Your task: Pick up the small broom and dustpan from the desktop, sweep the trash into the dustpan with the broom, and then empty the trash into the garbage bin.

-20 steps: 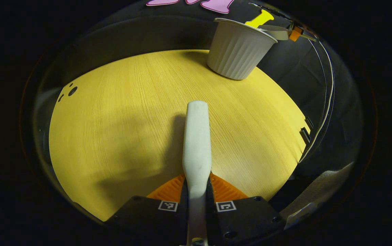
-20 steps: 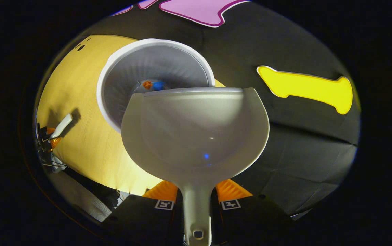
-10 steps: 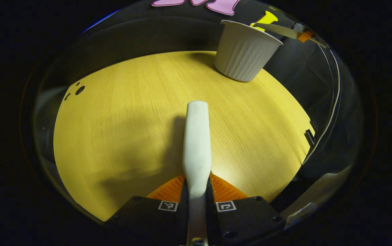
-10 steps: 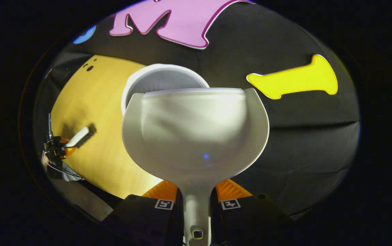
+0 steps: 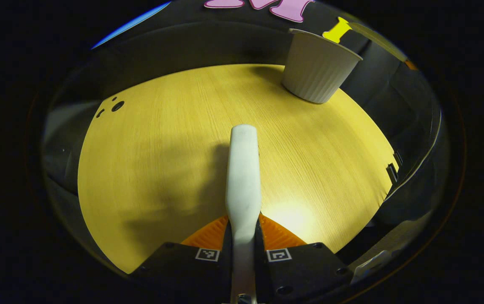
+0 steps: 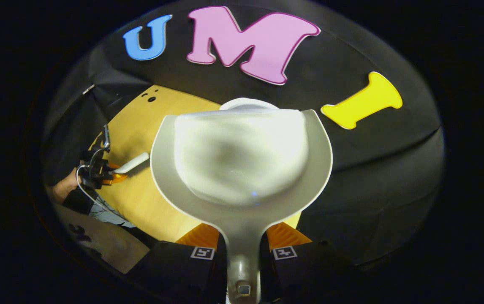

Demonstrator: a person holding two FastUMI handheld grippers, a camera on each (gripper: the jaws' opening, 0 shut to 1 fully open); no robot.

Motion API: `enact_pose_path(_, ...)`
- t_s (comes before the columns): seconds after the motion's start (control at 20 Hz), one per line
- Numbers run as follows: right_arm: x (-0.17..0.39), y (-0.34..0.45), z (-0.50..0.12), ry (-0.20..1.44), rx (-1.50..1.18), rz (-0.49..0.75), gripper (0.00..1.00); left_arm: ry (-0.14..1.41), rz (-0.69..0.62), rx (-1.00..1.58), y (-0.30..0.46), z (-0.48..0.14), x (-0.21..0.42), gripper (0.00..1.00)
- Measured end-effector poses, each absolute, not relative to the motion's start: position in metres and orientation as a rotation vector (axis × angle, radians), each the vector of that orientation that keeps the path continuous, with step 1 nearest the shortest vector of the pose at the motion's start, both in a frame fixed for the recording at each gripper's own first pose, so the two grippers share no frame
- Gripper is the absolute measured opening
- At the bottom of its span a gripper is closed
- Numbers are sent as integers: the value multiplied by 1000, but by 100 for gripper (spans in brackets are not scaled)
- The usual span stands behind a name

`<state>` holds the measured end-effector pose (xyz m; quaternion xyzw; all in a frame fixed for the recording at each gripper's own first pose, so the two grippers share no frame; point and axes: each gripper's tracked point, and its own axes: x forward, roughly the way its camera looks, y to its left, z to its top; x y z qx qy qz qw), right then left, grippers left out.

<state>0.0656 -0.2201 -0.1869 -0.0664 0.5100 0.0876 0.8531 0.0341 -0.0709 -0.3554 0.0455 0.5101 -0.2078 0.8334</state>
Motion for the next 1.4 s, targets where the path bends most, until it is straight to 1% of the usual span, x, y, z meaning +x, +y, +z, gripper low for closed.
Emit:
enact_pose_path(0.05,54,-208,-194,1073,-132,200,32,1082,-432,96,-68,-355,34,26)
enact_pose_path(0.15,34,-185,-213,1079,-98,223,38,1082,-413,105,-65,-357,33,26)
enact_pose_path(0.2,23,-173,-226,1088,-76,229,35,1085,-404,110,-63,-357,33,26)
enact_pose_path(0.25,14,-164,-240,1097,-57,232,35,1087,-394,111,-62,-358,33,26)
enact_pose_path(0.3,3,-156,-256,1113,-49,251,38,1089,-385,110,-60,-359,33,26)
enact_pose_path(0.4,-13,-138,-287,1148,-38,264,32,1096,-370,104,-57,-361,31,26)
enact_pose_path(0.45,-17,-132,-303,1161,-35,263,38,1097,-363,107,-55,-362,32,26)
enact_pose_path(0.5,-21,-127,-318,1169,-31,264,38,1098,-355,112,-53,-364,31,26)
enact_pose_path(0.55,-23,-121,-333,1181,-21,259,32,1100,-350,115,-51,-365,31,26)
enact_pose_path(0.65,-27,-107,-363,1203,0,261,38,1107,-341,124,-49,-368,31,26)
enact_pose_path(0.7,-29,-102,-376,1214,8,261,38,1109,-335,131,-49,-369,32,26)
enact_pose_path(0.75,-30,-97,-391,1222,13,260,35,1109,-329,137,-48,-369,32,26)
enact_pose_path(0.95,-25,-79,-437,1217,78,229,35,1112,-311,146,-49,-371,32,26)
enact_pose_path(1.2,-18,-75,-468,1208,52,224,35,1108,-292,156,-50,-372,34,26)
enact_pose_path(1.25,-18,-71,-471,1212,59,226,38,1108,-289,157,-50,-372,35,26)
enact_pose_path(1.4,-16,-67,-483,1229,66,220,35,1108,-278,165,-51,-368,34,26)
